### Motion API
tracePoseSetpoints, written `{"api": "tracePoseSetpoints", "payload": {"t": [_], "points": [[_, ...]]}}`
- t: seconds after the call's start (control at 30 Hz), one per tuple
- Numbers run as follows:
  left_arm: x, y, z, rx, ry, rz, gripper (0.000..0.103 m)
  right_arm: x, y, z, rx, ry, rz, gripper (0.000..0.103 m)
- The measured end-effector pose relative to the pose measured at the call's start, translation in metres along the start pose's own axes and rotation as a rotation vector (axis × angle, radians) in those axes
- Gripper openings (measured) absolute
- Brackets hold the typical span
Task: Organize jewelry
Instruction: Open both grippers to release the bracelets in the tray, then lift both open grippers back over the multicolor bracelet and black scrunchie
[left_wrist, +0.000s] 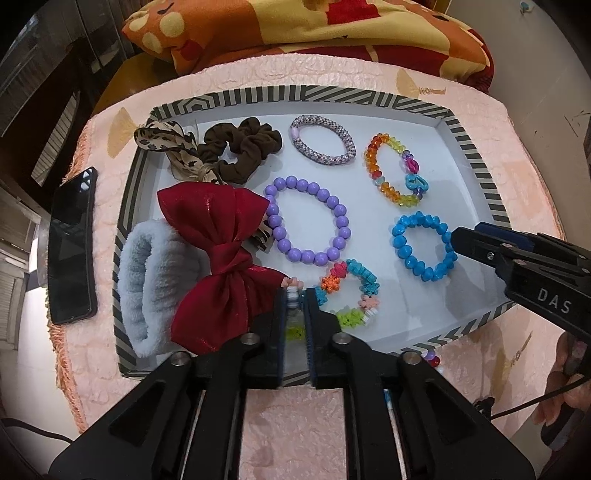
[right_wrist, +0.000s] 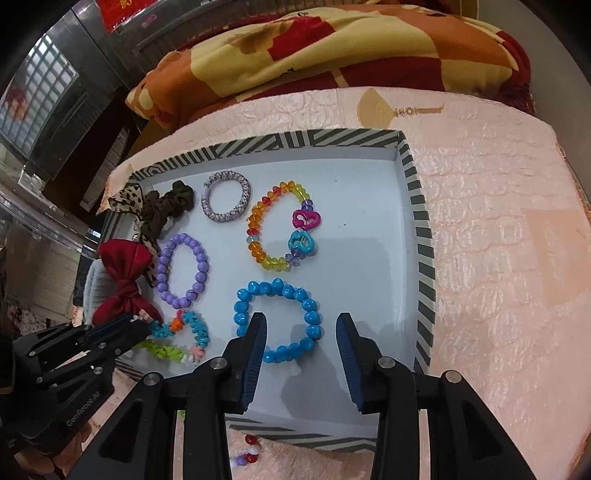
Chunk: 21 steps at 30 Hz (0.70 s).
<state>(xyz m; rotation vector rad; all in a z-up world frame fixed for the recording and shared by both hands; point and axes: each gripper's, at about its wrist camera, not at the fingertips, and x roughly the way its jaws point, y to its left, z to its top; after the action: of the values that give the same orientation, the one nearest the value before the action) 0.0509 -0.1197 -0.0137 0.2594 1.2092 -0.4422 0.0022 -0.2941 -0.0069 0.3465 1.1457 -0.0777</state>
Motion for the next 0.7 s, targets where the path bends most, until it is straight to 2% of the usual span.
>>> {"api": "tracePoseSetpoints", "payload": {"t": [0.03, 0.1, 0.3, 0.7], "points": [[-0.002, 0.0, -0.001, 0.0, -0.003, 0.003, 0.02, -0.003, 0.0, 0.0, 0.002, -0.004, 0.001, 0.038], [-0.005, 0.0, -0.001, -0.003, -0.008, 0.001, 0.034, -0.011, 0.001, 0.0, 0.007, -0.014, 0.009, 0.04], [-0.021, 0.001, -0.005, -0.004, -0.038, 0.009, 0.046, -0.039, 0.008, -0.001, 0.009, -0.062, 0.033, 0.042], [-0.063, -0.008, -0.021, -0.027, -0.14, 0.052, 0.048, -0.093, 0.015, -0.03, -0.014, -0.146, 0.038, 0.043]]}}
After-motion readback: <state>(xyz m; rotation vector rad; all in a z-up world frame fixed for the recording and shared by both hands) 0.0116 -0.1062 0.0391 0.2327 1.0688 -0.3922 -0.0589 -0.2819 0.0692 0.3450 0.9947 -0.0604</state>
